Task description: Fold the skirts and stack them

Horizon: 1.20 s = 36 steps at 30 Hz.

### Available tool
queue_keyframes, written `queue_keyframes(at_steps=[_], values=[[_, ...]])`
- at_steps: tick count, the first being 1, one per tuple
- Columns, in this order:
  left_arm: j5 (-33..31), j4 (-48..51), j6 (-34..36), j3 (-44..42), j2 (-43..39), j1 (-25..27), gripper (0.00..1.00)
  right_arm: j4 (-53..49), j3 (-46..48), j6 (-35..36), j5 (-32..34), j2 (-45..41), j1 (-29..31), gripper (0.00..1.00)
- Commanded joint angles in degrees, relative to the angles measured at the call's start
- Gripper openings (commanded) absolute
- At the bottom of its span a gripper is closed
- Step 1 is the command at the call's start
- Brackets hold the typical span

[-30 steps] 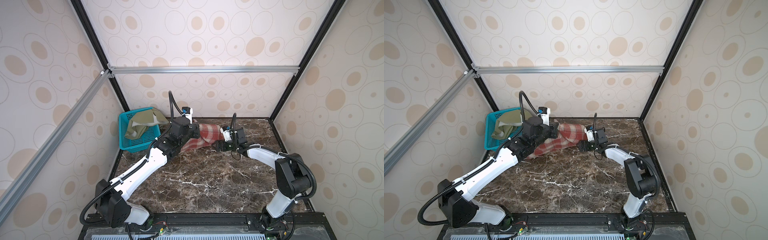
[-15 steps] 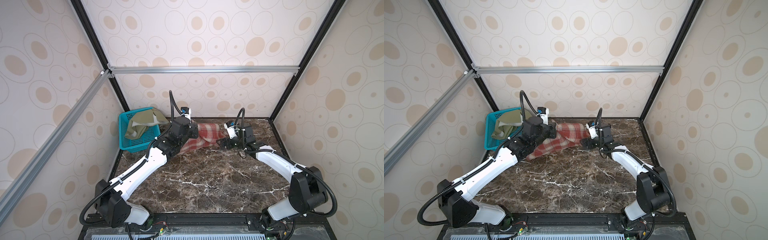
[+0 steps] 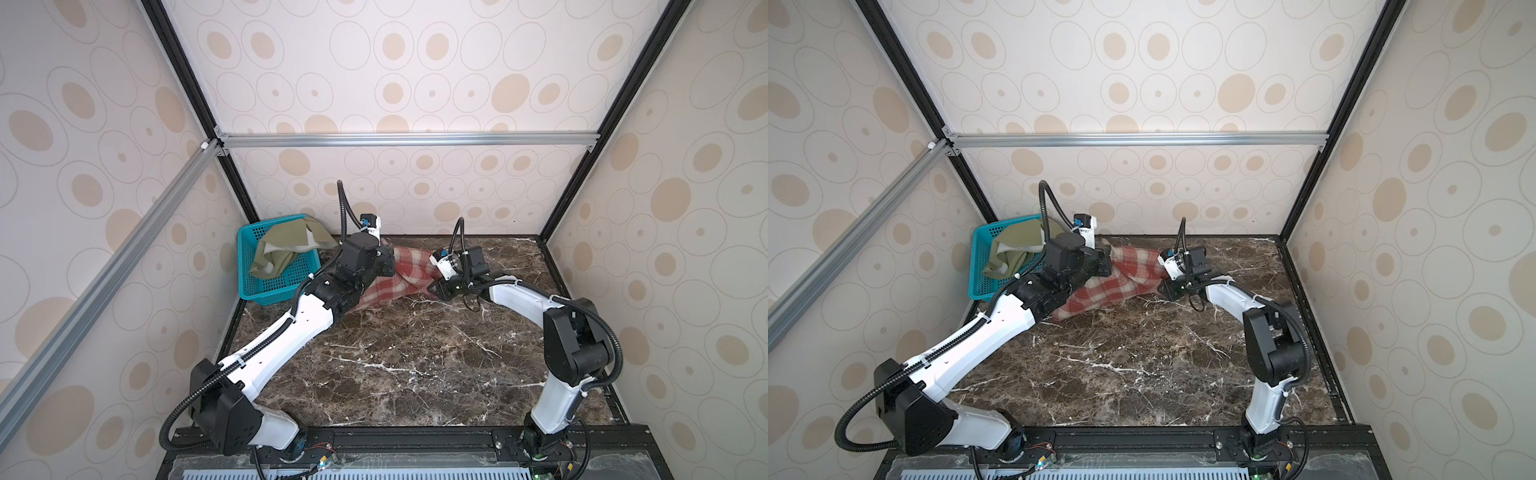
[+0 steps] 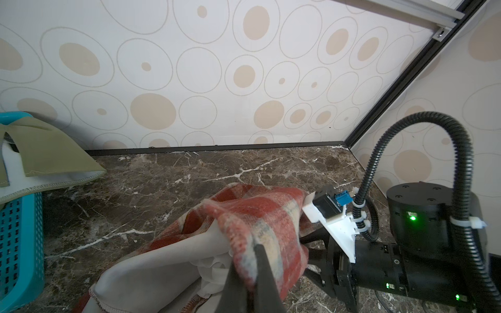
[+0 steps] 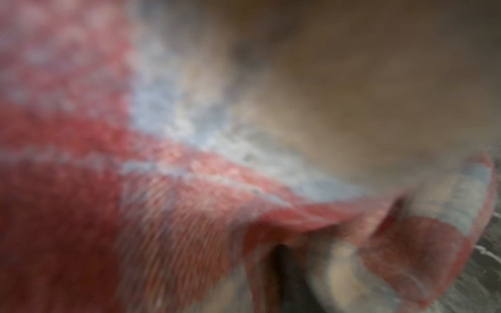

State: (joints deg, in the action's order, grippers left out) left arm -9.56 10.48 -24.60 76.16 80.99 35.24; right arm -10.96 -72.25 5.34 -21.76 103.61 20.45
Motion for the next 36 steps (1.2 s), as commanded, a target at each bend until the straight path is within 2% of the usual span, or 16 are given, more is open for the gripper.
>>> queue_keyframes(at_steps=[1, 5, 9, 13, 18, 24, 30, 33, 36], values=[[-1.55, -0.08, 0.45, 3.40, -2.25, -1.73, 0.00, 0.59, -1.97, -0.45, 2.41, -4.80, -0.16, 0.00], [-3.40, 0.33, 2.82, 8.67, -1.99, -3.71, 0.00, 0.39, -2.91, 0.20, 6.37, -13.07, -0.19, 0.00], [-5.16, 0.83, 6.21, 15.05, -1.59, -4.46, 0.00, -5.51, -8.49, 0.43, 7.66, -18.77, -0.29, 0.00], [-7.11, 2.57, 9.57, 22.52, -0.97, -4.62, 0.00, -13.68, -16.11, -1.32, 6.04, -22.83, -0.32, 0.00], [-9.13, 3.18, 11.48, 27.03, -4.01, -4.61, 0.00, -18.71, -20.39, -6.76, -1.95, -31.29, -0.15, 0.00], [-8.75, 3.52, 13.72, 26.23, -8.34, -4.58, 0.00, -19.03, -16.13, -13.69, -9.42, -38.58, 0.24, 0.00], [-5.70, 4.48, 14.13, 27.16, -5.03, -4.61, 0.00, -14.69, -7.78, -22.31, -10.54, -40.07, 0.60, 0.00], [-1.62, 2.52, 13.49, 26.34, -0.66, -4.59, 0.00, -11.34, -2.34, -25.68, -8.78, -39.26, 0.60, 0.00], [3.68, 0.75, 11.52, 25.68, 5.92, -4.59, 0.00, -10.09, 1.82, -27.71, -2.38, -37.52, 0.63, 0.00]])
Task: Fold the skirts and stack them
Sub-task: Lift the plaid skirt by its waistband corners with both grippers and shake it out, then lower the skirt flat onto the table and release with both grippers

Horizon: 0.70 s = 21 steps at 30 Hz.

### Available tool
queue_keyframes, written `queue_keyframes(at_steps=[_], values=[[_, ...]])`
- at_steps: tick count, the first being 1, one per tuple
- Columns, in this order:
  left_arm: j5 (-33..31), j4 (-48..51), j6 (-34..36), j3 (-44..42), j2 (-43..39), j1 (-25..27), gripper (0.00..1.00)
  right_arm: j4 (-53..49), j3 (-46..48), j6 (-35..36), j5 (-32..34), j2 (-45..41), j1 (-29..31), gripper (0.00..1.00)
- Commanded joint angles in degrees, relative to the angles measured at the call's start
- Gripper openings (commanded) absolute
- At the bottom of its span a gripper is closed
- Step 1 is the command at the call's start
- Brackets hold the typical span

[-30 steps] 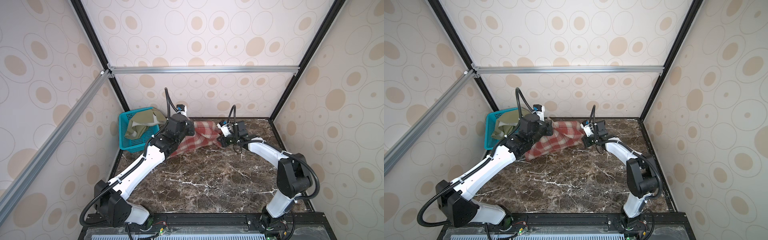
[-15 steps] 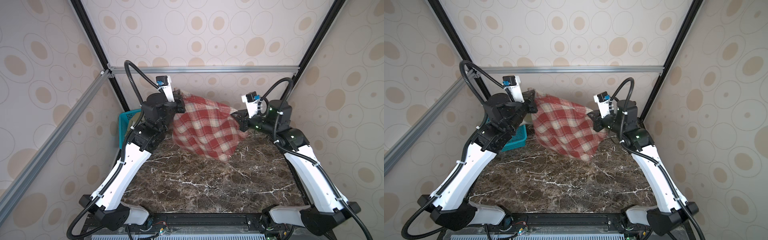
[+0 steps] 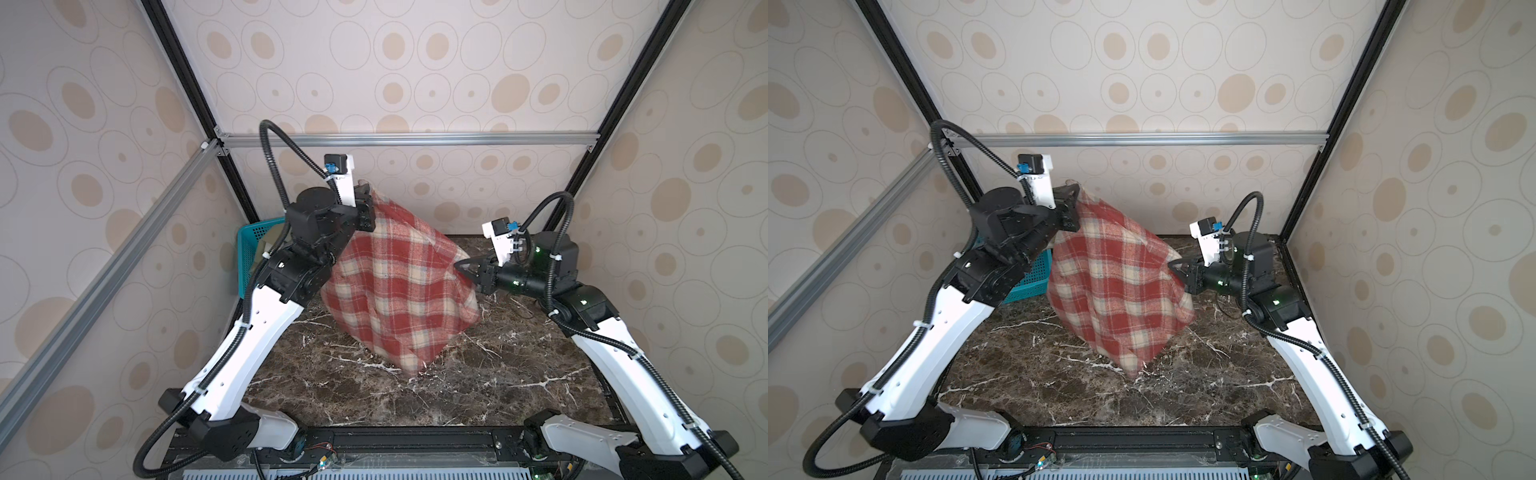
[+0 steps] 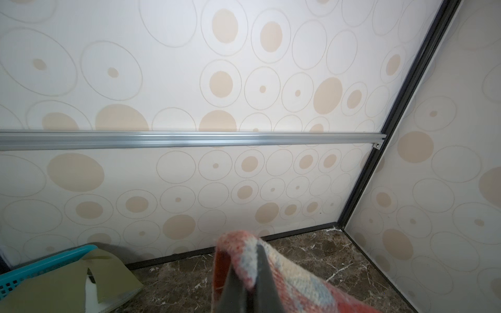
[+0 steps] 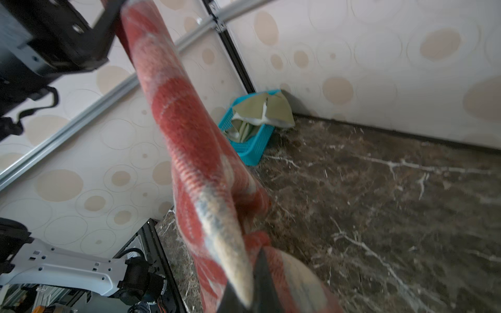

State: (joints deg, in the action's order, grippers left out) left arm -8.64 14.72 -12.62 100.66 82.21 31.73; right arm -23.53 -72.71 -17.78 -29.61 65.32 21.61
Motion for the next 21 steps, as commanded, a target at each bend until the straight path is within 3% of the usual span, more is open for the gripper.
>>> queue_keyframes(at_steps=[1, 6, 7, 8, 10, 15, 18, 21], values=[[4.69, -4.82, -1.61, 0.56, 7.32, -1.10, 0.00, 1.97, 3.53, -5.28, 8.88, 1.74, -0.55, 0.00], [15.80, -11.66, -8.76, -1.14, 22.29, -1.17, 0.00, 3.91, 11.23, -7.46, 18.96, 6.44, -0.70, 0.00], [17.59, -12.81, -9.56, -0.46, 25.85, -1.08, 0.27, 4.36, 12.56, -7.95, 20.44, 7.90, -0.98, 0.00], [18.10, -13.12, -10.43, 0.65, 29.01, -1.10, 0.58, 4.51, 13.18, -8.19, 21.35, 9.58, -1.14, 0.09], [16.21, -12.23, -12.03, 2.86, 32.92, -1.14, 0.83, 4.59, 13.70, -7.54, 22.59, 12.71, -1.56, 0.44], [10.87, -12.47, -10.50, -0.79, 28.30, -1.32, 0.93, 2.11, 13.48, -5.29, 27.00, 14.67, -1.75, 0.66], [6.88, -7.67, -9.23, -6.81, 21.16, -1.32, 0.91, 0.90, 14.33, -3.49, 28.19, 14.01, -1.75, 0.68], [6.70, -5.58, -12.00, -19.17, 10.75, -0.76, 0.89, -0.93, 15.46, -3.08, 27.36, 13.07, -1.57, 0.69]])
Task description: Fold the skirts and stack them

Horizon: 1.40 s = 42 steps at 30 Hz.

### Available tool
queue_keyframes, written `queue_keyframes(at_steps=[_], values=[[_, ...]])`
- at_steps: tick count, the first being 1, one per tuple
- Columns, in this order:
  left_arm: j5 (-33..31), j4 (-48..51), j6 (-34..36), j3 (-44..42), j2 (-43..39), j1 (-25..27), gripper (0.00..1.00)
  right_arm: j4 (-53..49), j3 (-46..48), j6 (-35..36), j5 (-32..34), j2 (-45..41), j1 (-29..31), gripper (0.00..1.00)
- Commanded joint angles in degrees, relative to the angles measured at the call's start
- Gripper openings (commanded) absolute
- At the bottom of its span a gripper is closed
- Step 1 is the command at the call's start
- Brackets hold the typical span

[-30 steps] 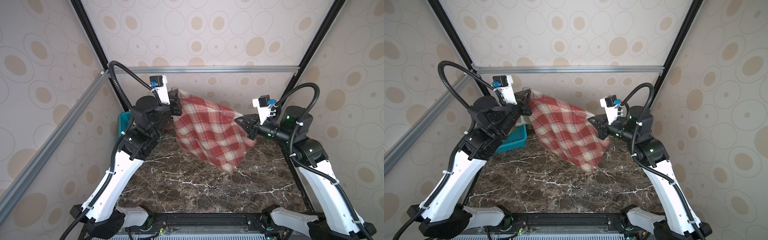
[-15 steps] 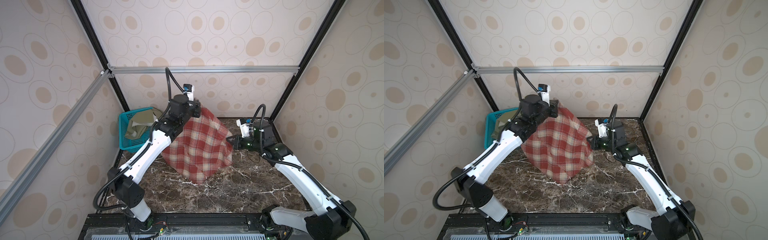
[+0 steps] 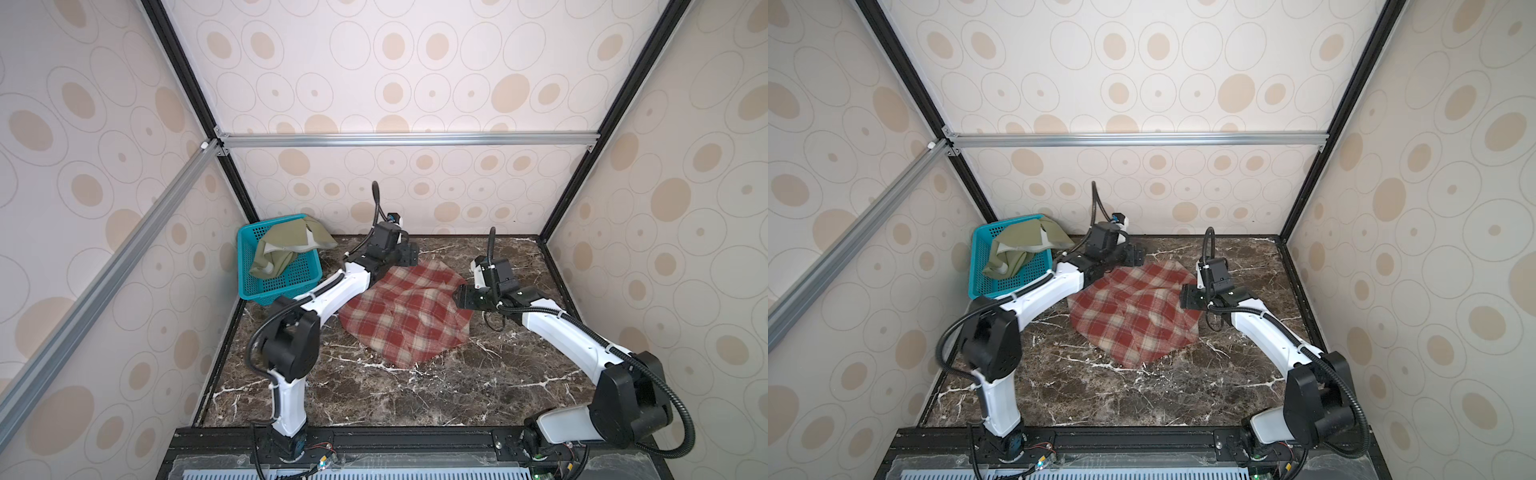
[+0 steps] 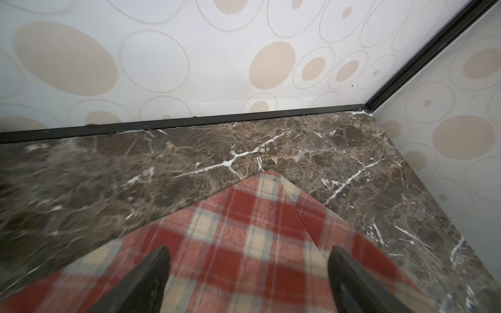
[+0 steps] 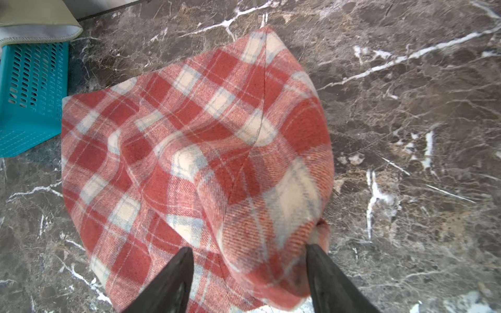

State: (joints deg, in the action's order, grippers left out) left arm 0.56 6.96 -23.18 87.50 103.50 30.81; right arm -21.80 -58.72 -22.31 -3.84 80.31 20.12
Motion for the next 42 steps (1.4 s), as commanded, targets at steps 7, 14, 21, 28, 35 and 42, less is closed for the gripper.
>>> queue_keyframes(at_steps=[7, 14, 21, 28, 35, 42], values=[[-2.74, 8.28, -13.43, -34.33, -28.28, 9.00, 0.73, -8.42, 0.18, 2.35, 6.10, -6.79, 0.04, 0.75], [-0.77, 4.28, -25.76, -49.27, -32.35, 18.47, 0.53, -11.13, -0.08, 0.43, 1.03, -9.10, 0.47, 0.69], [3.14, -2.87, -27.03, -50.08, -25.39, 21.71, 0.50, -5.53, 9.96, -4.92, -5.10, -9.82, 2.00, 0.53], [3.56, -5.07, -27.13, -48.49, -19.74, 22.63, 0.64, -2.48, 13.69, -6.78, -7.11, -9.86, 2.61, 0.61], [1.20, -4.90, -26.97, -46.99, -14.93, 22.63, 0.66, -0.60, 15.97, -6.17, -6.80, -5.83, 2.70, 0.62], [-1.94, -4.95, -27.01, -45.97, -11.80, 22.59, 0.45, 3.86, 17.14, -5.21, -3.89, -0.37, 2.66, 0.68]])
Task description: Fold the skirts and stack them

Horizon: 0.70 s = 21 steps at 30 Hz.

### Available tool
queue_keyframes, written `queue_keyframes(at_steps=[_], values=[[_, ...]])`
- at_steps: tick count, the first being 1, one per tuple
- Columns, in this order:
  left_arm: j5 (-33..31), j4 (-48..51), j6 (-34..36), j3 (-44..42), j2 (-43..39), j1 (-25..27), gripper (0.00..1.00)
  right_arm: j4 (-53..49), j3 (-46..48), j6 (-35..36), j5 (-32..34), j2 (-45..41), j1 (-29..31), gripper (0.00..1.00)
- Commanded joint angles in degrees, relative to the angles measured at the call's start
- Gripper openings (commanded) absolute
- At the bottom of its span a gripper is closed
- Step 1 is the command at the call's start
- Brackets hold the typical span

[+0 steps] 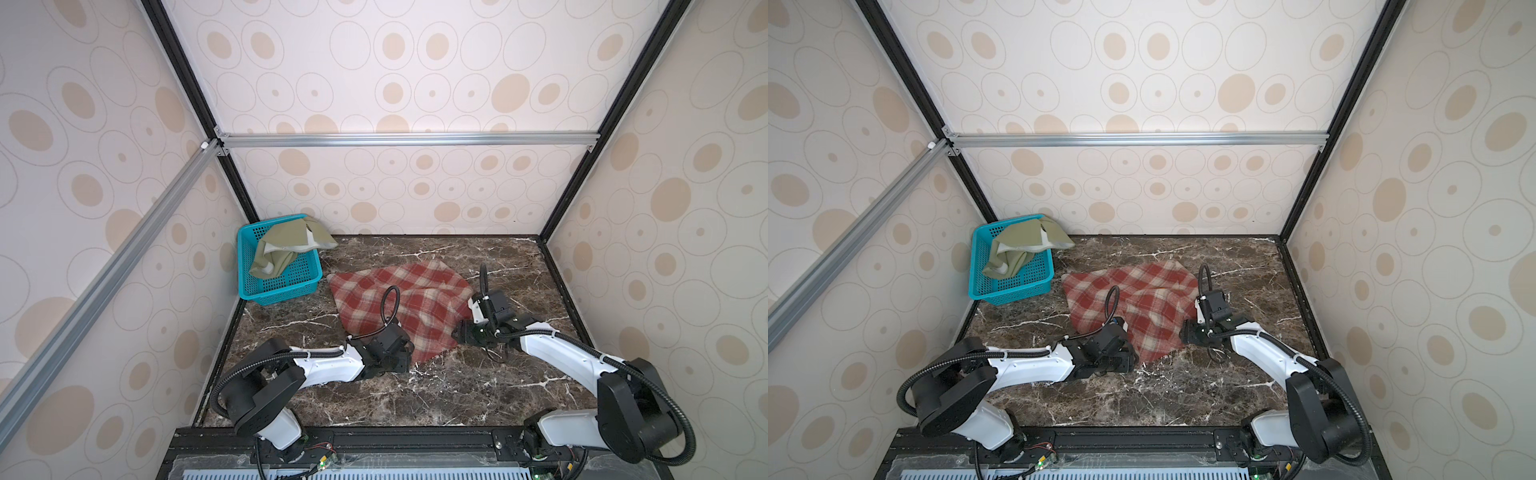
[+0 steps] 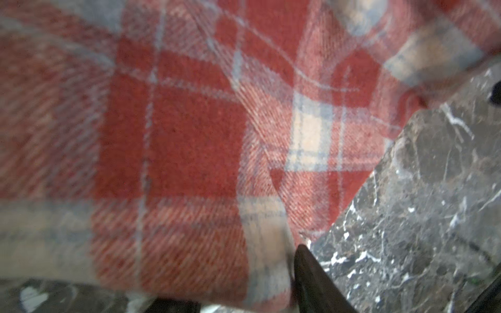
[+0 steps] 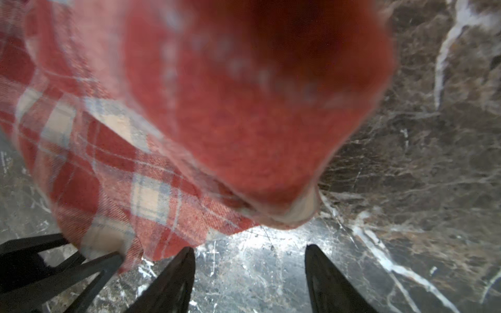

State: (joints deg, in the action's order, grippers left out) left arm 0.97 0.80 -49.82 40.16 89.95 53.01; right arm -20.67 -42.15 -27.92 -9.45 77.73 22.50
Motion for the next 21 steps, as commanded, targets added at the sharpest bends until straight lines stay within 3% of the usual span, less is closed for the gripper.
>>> queue_keyframes(at_steps=[1, 4, 6, 8, 10, 11, 15, 21], values=[[-2.69, 1.65, -0.30, 1.64, 1.96, 0.36, 0.41, 3.39, 0.53, 0.48, 1.72, 3.22, 0.26, 0.68], [-3.40, 2.66, -0.22, 1.99, 1.69, 0.34, 0.21, 5.63, -0.10, 0.50, 1.58, 7.02, 0.34, 0.68], [-4.15, 3.45, -0.08, 2.15, 0.84, 0.34, 0.03, 6.93, -0.64, 0.58, 1.59, 9.00, 0.29, 0.66], [-5.62, 5.24, 0.24, 2.74, -0.21, 0.29, 0.00, 8.25, -0.89, 0.79, 1.21, 10.38, 0.32, 0.47], [-7.41, 7.53, 0.97, 4.05, -1.74, 0.32, 0.00, 8.09, -1.82, 0.93, -0.20, 11.29, 0.39, 0.11], [-8.77, 9.28, 1.55, 5.20, -2.70, 0.08, 0.00, 7.73, -2.49, 1.03, -1.00, 11.12, 0.28, 0.00], [-14.66, 18.09, 5.67, 12.55, -7.16, -2.01, 0.00, 2.94, -7.75, 1.75, -3.30, 6.73, 0.29, 0.00], [-27.07, 28.02, 17.85, 29.09, -14.97, -9.85, 0.00, -8.87, -29.10, 5.87, -4.95, 1.25, -0.11, 0.00]])
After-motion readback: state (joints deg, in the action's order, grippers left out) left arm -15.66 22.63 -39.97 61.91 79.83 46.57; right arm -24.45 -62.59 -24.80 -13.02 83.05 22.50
